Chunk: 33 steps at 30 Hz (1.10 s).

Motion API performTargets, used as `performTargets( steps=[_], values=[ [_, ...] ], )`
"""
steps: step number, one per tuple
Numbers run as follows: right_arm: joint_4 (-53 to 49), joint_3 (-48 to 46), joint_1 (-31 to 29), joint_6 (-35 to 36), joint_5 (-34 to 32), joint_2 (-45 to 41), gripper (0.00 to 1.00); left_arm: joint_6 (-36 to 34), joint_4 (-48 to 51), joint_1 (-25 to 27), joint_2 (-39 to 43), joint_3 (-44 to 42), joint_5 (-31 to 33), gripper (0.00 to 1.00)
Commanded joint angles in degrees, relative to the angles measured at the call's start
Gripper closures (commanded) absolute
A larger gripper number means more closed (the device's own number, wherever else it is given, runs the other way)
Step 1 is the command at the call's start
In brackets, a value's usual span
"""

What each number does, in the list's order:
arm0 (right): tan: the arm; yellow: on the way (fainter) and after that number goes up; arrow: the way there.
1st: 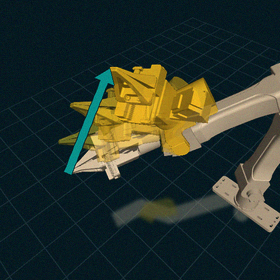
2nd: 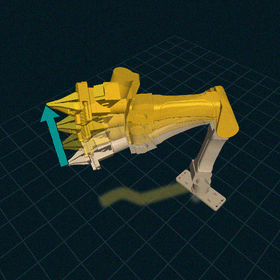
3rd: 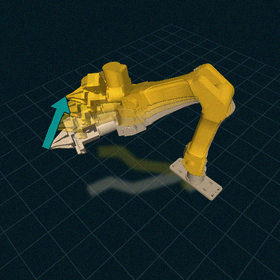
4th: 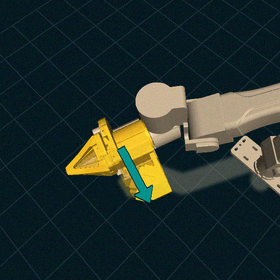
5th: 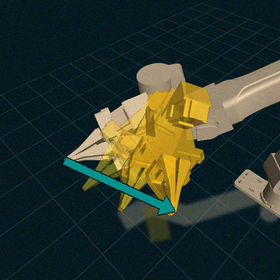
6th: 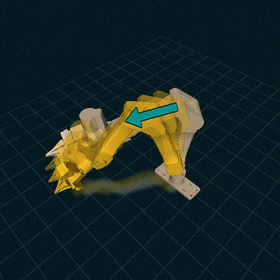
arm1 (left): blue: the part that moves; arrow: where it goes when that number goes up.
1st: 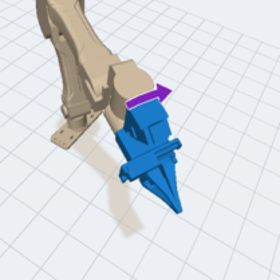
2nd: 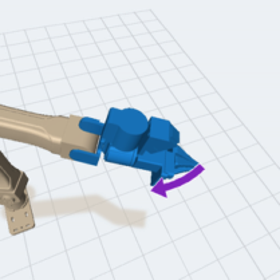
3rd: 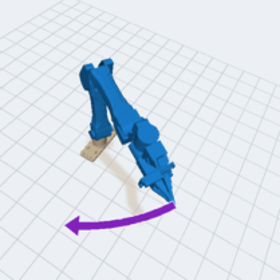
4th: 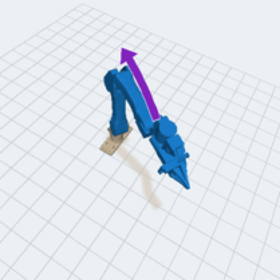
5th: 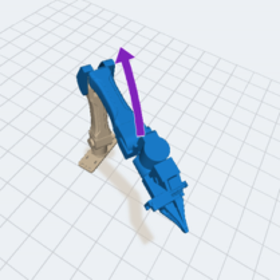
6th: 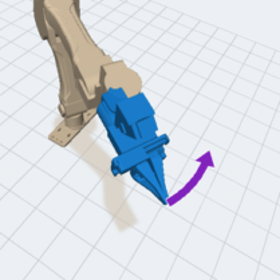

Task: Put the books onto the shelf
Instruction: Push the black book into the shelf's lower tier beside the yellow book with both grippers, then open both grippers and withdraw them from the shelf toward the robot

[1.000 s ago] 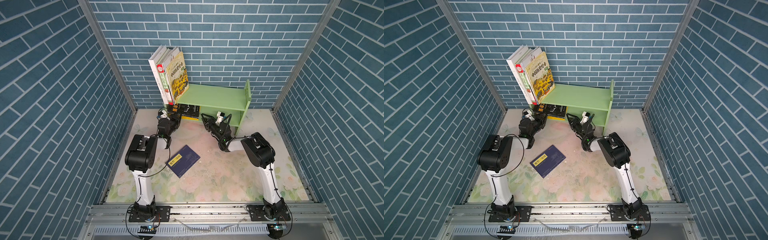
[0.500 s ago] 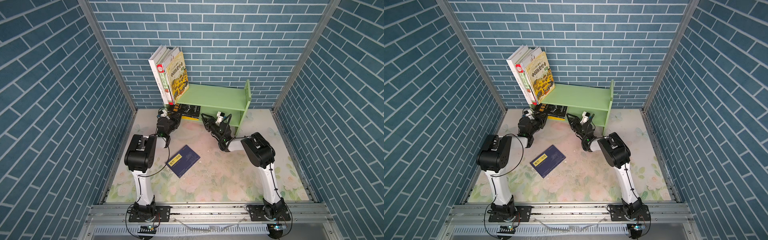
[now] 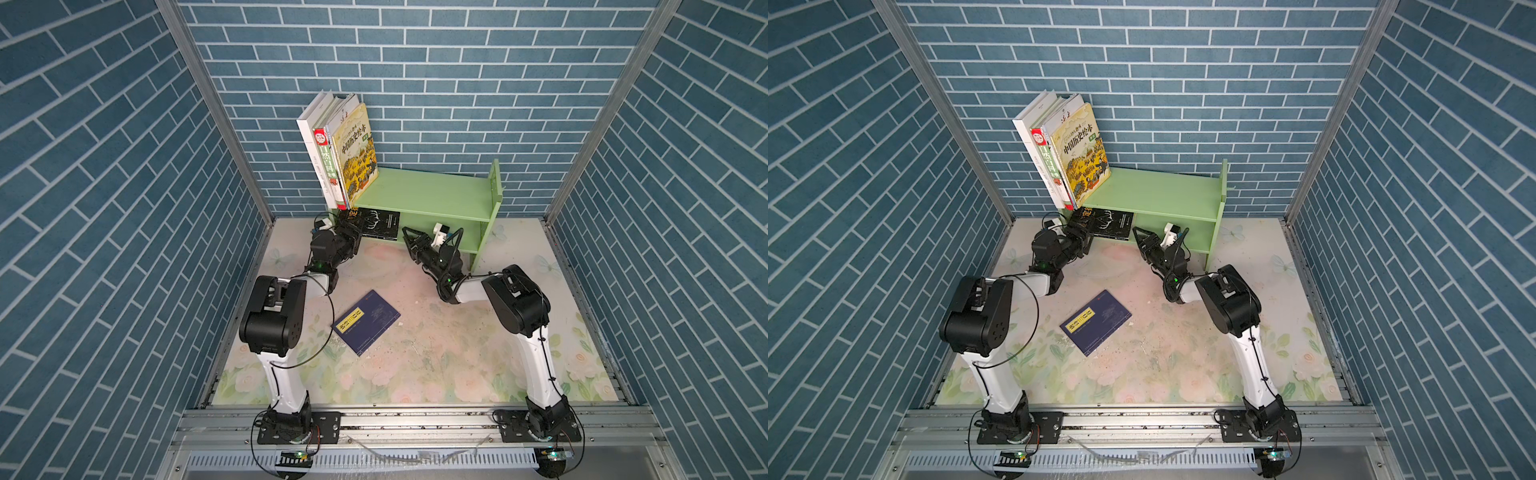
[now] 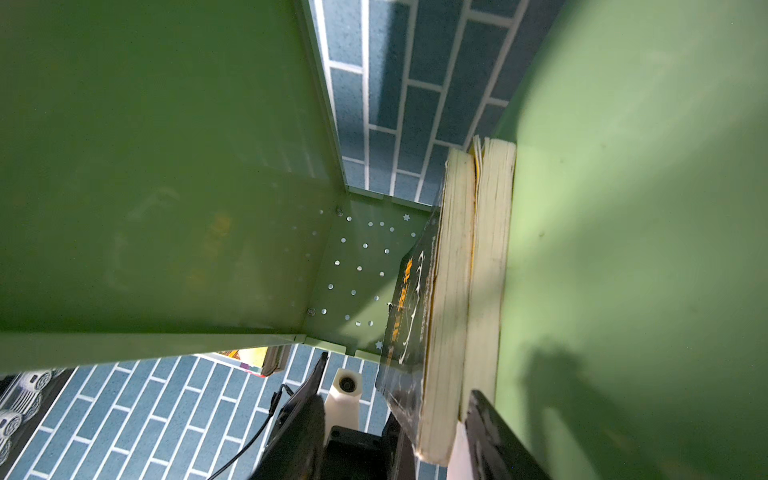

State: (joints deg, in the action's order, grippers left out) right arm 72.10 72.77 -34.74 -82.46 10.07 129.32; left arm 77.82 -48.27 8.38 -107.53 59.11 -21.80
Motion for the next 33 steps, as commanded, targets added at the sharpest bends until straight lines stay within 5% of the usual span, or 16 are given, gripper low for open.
performTargets(
  steps=[1,17,33],
  values=[
    [2.1,-1.2,0.1,1.0,0.0,-2.5,0.45,-3.4,6.6,-0.5,3.8,-0.1,0.0,0.16],
    [2.8,-1.8,0.0,0.9,0.9,-3.0,0.44,-7.6,27.6,-0.4,6.0,8.5,-0.9,0.09],
    [2.5,-2.0,0.0,0.5,1.3,-2.7,0.44,-4.6,19.9,-0.3,4.8,7.0,-1.7,0.09]
  ],
)
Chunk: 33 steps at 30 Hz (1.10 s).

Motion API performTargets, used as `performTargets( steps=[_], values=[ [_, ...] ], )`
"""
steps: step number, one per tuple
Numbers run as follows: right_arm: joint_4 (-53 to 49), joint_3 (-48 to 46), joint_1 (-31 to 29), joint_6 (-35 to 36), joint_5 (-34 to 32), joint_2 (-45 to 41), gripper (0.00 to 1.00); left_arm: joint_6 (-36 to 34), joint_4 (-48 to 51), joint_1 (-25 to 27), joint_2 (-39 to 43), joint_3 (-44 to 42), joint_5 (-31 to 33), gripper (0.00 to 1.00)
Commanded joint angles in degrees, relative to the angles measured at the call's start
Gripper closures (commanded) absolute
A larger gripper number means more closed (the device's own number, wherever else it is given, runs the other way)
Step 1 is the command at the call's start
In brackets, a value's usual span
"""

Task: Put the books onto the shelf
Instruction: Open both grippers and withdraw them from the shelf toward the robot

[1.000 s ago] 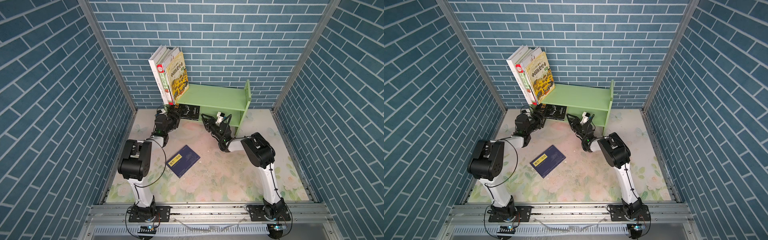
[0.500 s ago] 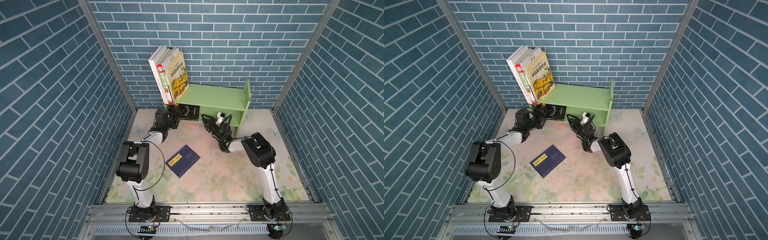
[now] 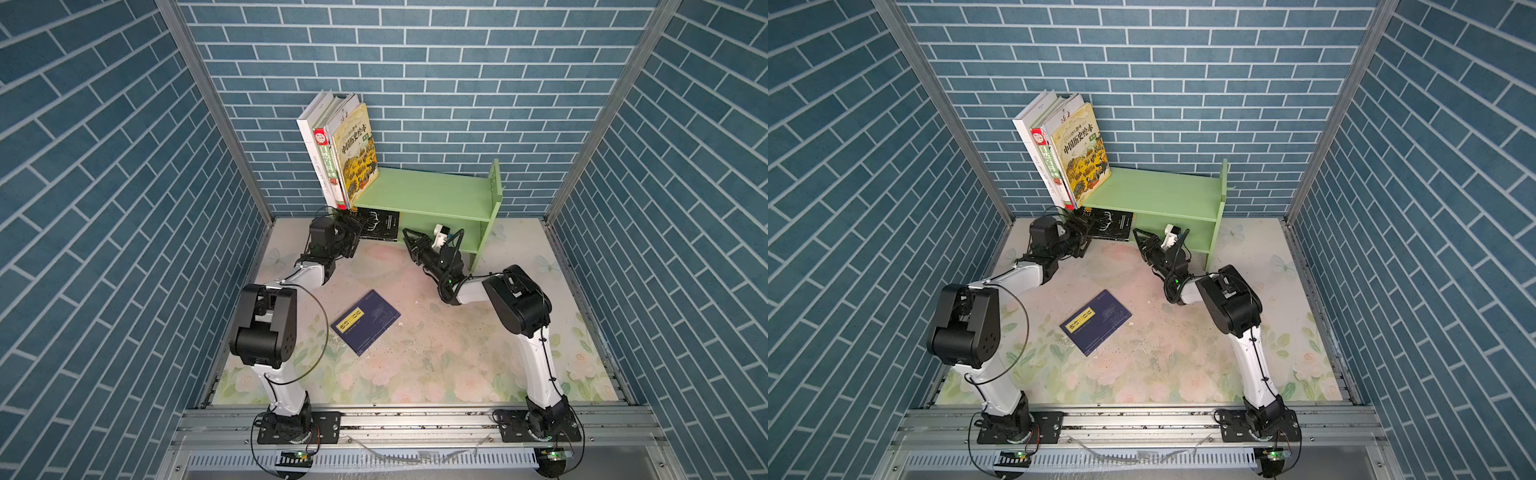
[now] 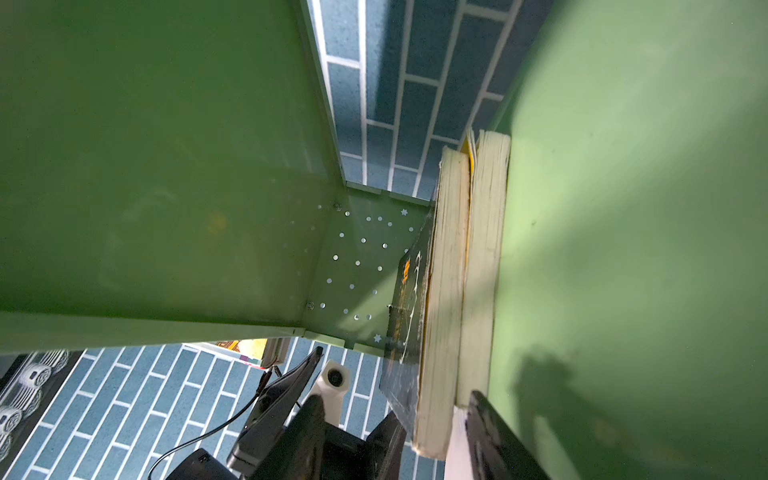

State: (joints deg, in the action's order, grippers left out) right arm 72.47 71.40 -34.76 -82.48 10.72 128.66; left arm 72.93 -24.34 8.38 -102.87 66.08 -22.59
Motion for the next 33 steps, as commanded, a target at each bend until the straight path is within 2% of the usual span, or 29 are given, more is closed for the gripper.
performTargets(
  steps=[1,19,31,33],
  values=[
    [2.0,-0.5,0.0,0.6,0.7,-1.9,0.44,0.3,-4.1,-0.3,0.2,-0.1,-0.8,0.09],
    [1.9,1.0,0.1,-0.1,1.6,-0.7,0.44,3.1,-9.8,0.5,-4.0,0.8,-0.3,0.09],
    [2.5,1.4,0.0,-0.4,1.8,-0.2,0.44,-0.7,-0.3,0.5,-2.1,2.0,-1.2,0.07],
    [2.7,1.0,0.0,-0.5,2.1,-0.4,0.44,-2.2,1.8,0.5,-1.2,1.9,-0.8,0.0]
  ],
)
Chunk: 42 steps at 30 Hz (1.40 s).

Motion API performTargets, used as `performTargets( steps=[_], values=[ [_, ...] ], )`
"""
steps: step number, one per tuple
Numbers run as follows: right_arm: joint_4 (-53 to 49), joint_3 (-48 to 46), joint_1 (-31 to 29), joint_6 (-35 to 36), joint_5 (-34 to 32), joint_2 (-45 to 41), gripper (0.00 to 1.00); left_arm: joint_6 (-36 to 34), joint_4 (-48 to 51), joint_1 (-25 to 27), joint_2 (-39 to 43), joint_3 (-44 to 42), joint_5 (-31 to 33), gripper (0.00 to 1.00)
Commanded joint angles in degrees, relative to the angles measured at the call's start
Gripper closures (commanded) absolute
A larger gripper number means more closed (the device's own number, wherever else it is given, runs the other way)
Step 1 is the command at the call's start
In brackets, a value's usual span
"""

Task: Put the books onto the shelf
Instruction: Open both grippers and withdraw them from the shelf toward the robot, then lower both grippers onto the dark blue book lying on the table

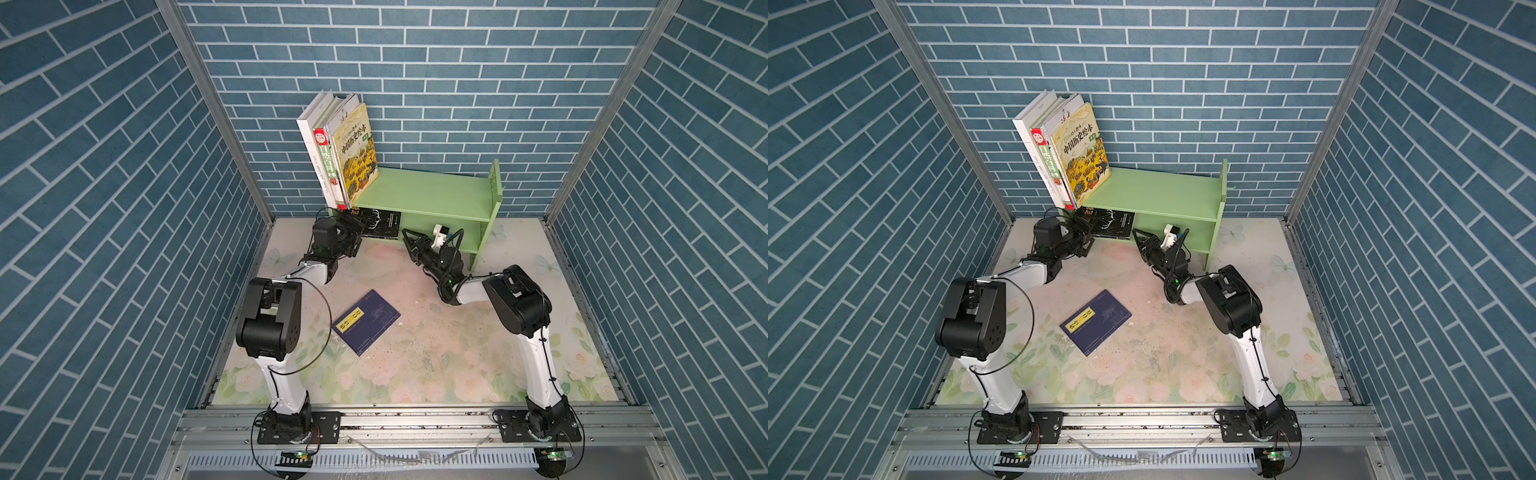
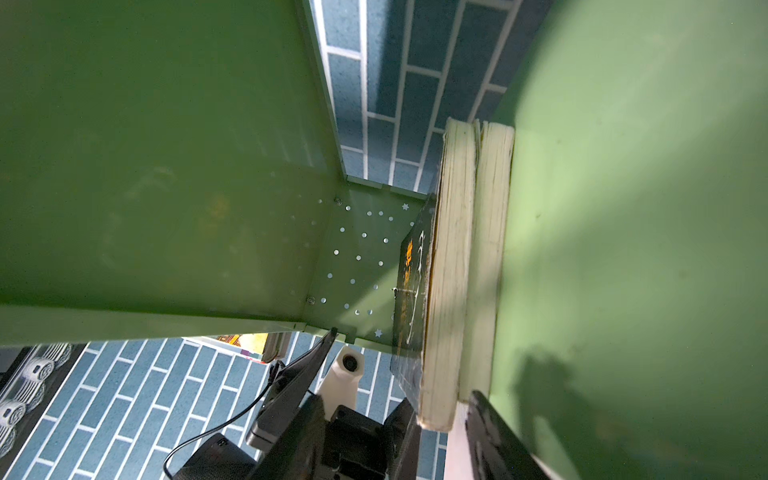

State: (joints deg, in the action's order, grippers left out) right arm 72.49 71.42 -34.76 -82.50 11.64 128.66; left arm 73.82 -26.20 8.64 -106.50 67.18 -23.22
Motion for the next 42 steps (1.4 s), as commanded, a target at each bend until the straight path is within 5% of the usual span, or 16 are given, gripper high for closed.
performTargets(
  steps=[1,13,21,27,36,42],
  values=[
    [2.7,0.6,0.0,-0.5,1.3,-0.7,0.44,-4.5,5.6,0.2,3.1,1.0,0.0,0.0],
    [-10.8,-15.1,-0.4,10.5,3.9,-14.6,0.44,-21.4,25.0,0.2,20.2,-9.8,4.5,0.0],
    [-56.3,-13.5,-6.3,32.7,-0.9,-29.3,0.44,-26.5,46.1,1.3,48.6,-27.0,11.9,0.0],
    [-69.7,-8.7,-8.3,36.7,-2.0,-27.0,0.43,-25.9,61.3,1.6,62.2,-32.5,13.7,0.0],
    [-77.2,-0.6,-11.7,40.5,-1.3,-18.4,0.3,-23.3,60.4,1.9,65.7,-41.6,12.2,0.0],
    [-79.4,2.2,-12.3,41.1,-0.6,-14.8,0.32,-22.7,52.8,2.1,61.2,-45.1,9.5,0.02]
  ],
)
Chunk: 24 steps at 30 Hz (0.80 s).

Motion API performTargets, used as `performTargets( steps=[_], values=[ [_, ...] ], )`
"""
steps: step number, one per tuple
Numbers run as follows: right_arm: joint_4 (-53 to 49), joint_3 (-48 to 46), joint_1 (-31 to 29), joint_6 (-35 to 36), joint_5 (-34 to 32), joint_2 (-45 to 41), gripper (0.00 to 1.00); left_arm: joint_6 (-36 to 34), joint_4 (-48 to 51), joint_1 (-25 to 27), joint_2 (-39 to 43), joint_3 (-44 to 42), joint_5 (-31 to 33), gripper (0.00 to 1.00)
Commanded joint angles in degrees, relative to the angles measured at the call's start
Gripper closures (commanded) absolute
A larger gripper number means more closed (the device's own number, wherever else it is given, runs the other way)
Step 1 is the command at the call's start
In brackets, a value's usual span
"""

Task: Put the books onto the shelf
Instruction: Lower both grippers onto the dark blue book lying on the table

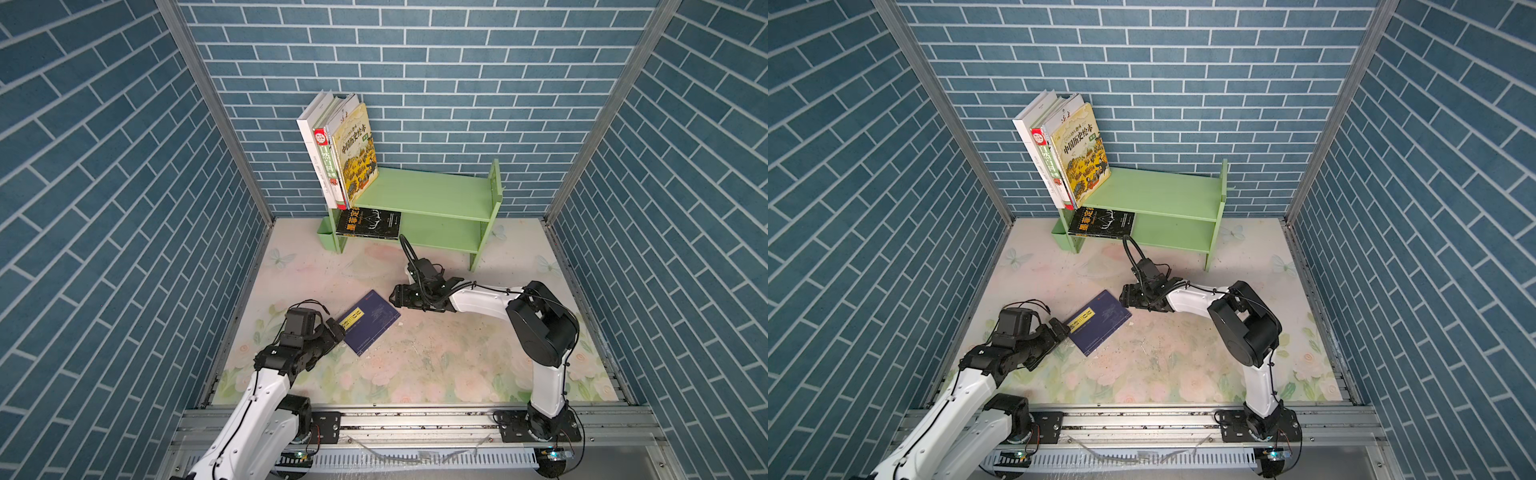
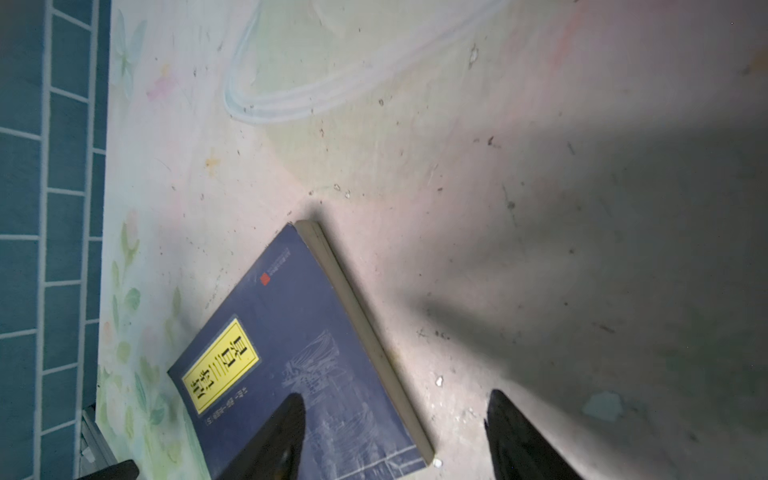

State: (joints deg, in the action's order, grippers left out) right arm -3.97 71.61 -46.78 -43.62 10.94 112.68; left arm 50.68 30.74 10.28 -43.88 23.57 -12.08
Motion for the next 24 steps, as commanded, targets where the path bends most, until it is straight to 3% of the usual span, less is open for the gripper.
performTargets(
  steps=[1,13,24],
  values=[
    [-3.5,2.4,-0.5,2.3,0.1,1.5,0.33,0.8,-5.8,0.7,-2.3,-2.1,-2.1,0.02],
    [-4.1,3.1,-2.9,0.6,5.2,4.6,0.47,3.2,-20.4,1.8,-11.6,-4.9,-4.6,0.03],
    [5.0,-3.2,-2.9,-6.6,14.5,-2.9,0.71,4.5,-32.2,2.4,-19.8,-3.2,-7.8,0.04]
  ],
)
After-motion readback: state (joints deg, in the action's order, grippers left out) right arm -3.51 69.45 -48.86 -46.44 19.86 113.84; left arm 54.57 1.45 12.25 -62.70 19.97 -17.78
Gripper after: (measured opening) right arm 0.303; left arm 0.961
